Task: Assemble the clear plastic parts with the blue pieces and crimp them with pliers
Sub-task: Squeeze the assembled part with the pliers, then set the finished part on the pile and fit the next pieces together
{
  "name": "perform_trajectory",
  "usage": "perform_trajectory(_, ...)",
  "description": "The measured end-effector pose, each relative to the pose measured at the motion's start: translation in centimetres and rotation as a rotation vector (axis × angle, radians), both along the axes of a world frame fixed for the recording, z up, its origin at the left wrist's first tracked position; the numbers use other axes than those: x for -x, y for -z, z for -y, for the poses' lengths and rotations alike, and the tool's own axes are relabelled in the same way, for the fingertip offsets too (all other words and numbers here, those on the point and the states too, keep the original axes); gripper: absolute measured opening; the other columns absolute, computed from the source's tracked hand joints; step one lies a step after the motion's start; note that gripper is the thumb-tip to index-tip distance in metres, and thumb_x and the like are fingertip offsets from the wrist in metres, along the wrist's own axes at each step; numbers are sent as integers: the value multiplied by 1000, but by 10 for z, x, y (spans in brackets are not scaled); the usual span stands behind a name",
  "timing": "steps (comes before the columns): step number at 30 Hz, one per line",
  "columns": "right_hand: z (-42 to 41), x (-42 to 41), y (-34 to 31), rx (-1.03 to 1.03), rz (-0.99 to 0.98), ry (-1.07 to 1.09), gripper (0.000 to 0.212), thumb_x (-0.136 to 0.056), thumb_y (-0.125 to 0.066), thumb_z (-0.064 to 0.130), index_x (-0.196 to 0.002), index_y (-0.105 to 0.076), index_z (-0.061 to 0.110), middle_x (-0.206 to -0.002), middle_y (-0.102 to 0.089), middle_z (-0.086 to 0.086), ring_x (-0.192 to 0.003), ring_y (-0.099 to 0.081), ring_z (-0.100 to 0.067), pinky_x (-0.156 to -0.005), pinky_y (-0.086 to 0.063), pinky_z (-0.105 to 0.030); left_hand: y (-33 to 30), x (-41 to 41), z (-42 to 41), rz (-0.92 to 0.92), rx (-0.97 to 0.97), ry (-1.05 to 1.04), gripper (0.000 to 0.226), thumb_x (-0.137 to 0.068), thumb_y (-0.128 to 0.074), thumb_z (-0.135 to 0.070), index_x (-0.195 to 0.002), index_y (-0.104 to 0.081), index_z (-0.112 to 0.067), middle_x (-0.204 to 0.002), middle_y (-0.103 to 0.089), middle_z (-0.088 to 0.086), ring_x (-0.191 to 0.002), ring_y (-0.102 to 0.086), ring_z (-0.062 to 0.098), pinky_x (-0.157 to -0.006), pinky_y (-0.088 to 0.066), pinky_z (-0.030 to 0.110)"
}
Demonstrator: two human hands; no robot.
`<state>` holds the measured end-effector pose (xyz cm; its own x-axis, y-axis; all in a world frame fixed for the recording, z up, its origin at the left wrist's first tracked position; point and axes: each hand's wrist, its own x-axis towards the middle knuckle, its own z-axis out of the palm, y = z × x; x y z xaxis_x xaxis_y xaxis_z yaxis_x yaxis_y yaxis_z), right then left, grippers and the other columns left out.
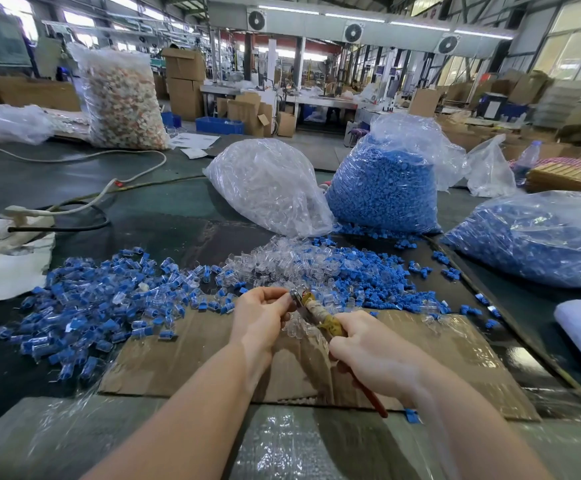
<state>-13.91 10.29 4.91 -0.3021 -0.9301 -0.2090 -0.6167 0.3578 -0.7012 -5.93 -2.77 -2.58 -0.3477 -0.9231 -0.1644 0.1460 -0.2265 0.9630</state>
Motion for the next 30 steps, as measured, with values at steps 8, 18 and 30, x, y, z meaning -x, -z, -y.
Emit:
perform_trajectory(8,-3,1,6,50,160,51,18,-85,-51,3,-74,-53,17,-61,-45,6,-36,-34,1,-39,-27,-13,0,-1,-2,-57,-59,-22,6,-89,-58,-2,-90,-62,-7,-69,-62,7,-58,-54,14,-54,-49,32)
perform_trajectory(18,-6,43,26,89,-279,382,32,-86,-57,11,-117,-52,11,-101,-51,-2,-98,-54,-18,-86,-48,-35,-3,-55,25,908,701,-267,15,-94,-53,-23,-101,-65,-28,-89,-61,-7,-69,-52,9,-50,-35,20)
perform_trajectory(30,-15,72,57,-188,-697,559,56,-91,-52,44,-140,-34,25,-138,-41,-10,-130,-37,-27,-104,-35,-44,5,-55,22,977,903,-207,25,-87,-63,-22,-112,-65,-25,-100,-52,-5,-100,-41,16,-87,-34,29)
